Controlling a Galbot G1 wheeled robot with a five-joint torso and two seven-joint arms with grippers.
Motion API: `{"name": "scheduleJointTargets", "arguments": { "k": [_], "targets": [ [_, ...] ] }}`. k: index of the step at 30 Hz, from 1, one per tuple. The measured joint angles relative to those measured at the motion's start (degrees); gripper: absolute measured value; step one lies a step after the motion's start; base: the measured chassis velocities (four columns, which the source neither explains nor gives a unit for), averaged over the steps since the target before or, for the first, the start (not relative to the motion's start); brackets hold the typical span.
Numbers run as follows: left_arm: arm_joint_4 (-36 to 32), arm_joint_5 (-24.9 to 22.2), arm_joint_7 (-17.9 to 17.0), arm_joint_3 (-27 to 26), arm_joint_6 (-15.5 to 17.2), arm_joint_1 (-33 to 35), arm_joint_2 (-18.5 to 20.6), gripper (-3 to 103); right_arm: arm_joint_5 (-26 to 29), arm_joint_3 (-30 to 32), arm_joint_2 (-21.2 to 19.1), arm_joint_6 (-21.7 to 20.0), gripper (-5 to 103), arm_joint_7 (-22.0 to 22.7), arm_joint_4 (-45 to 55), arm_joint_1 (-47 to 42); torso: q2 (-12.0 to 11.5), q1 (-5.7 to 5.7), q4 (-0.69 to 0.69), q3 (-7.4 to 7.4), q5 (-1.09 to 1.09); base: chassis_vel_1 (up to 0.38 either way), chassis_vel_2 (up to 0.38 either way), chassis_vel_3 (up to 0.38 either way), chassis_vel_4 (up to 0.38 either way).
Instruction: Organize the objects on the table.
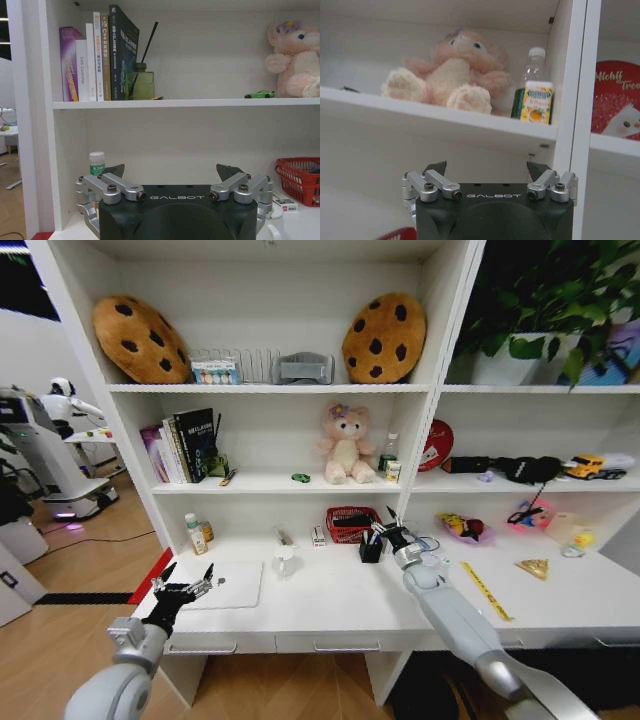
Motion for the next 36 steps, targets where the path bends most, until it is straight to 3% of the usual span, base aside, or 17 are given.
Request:
{"name": "scheduleJointTargets", "arguments": {
  "k": [3,7,9,10,13,14,17,18,20,25,28,36],
  "targets": [
    [0.01,0.0,-0.01,0.0,0.0,0.0,-0.01,100,2.78,-0.06,-1.82,-6.53,99,4.63,9.3,-3.54,0.0,0.0,0.03,0.0,-0.01,0.0,0.0,0.0,0.0],
    [0.0,0.0,0.01,0.0,0.0,0.0,0.0,100,4.34,-0.58,-2.7,-10.77,100,9.91,14.59,-5.88,0.0,0.0,0.02,0.0,0.0,0.0,0.0,0.0,0.0],
    [0.0,0.0,-0.03,0.0,0.0,0.0,0.0,100,6.08,-0.96,-3.8,-18.5,100,20.48,23.65,-10.48,0.0,0.0,0.02,0.0,0.0,0.0,0.0,0.0,0.0],
    [0.0,0.0,-0.03,0.0,0.0,0.0,0.0,100,6.08,-0.96,-3.8,-18.5,100,20.48,23.65,-10.48,0.0,0.0,0.02,0.0,0.0,0.0,0.0,0.0,0.0],
    [0.0,0.0,-0.02,0.0,0.0,0.0,0.0,100,9.05,-1.0,-5.29,-28.42,100,33.33,36.29,-17.65,0.0,0.0,0.0,0.0,0.01,0.0,0.0,0.0,0.0],
    [0.0,0.0,-0.02,0.0,0.0,0.0,0.0,100,9.05,-1.0,-5.29,-28.42,100,33.33,36.29,-17.65,0.0,0.0,0.0,0.0,0.01,0.0,0.0,0.0,0.0],
    [0.0,0.0,0.0,0.0,0.0,0.0,0.0,100,17.83,-0.71,-6.64,-34.33,100,44.68,48.18,-23.03,0.0,0.0,0.02,-0.01,-0.01,0.0,0.0,0.0,0.0],
    [0.0,0.0,0.0,0.0,0.0,0.0,0.0,100,17.83,-0.71,-6.64,-34.33,100,44.68,48.18,-23.03,0.0,0.0,0.02,-0.01,-0.01,0.0,0.0,0.0,0.0],
    [0.0,0.0,-0.02,0.0,0.0,0.0,0.0,100,22.88,1.48,-6.99,-36.48,100,48.99,53.52,-27.5,0.0,0.0,0.03,-0.01,-0.02,0.0,0.0,0.0,0.0],
    [0.0,0.0,-0.01,0.0,0.0,0.0,0.0,100,22.93,6.64,-6.72,-36.9,100,51.11,55.63,-37.5,0.01,0.0,-0.01,-0.01,0.01,0.0,0.0,0.0,0.0],
    [0.0,0.0,-0.01,0.0,0.0,0.0,0.0,100,14.57,9.9,-5.25,-34.79,100,48.76,51.64,-42.89,0.0,0.0,-0.01,-0.01,0.0,0.0,0.0,0.0,0.0],
    [0.0,0.0,0.0,0.0,0.0,0.0,0.0,100,5.62,9.65,-1.33,-29.99,100,46.96,38.22,-39.12,-0.01,0.0,0.02,0.01,0.01,0.0,0.0,0.0,0.0]
  ]
}}
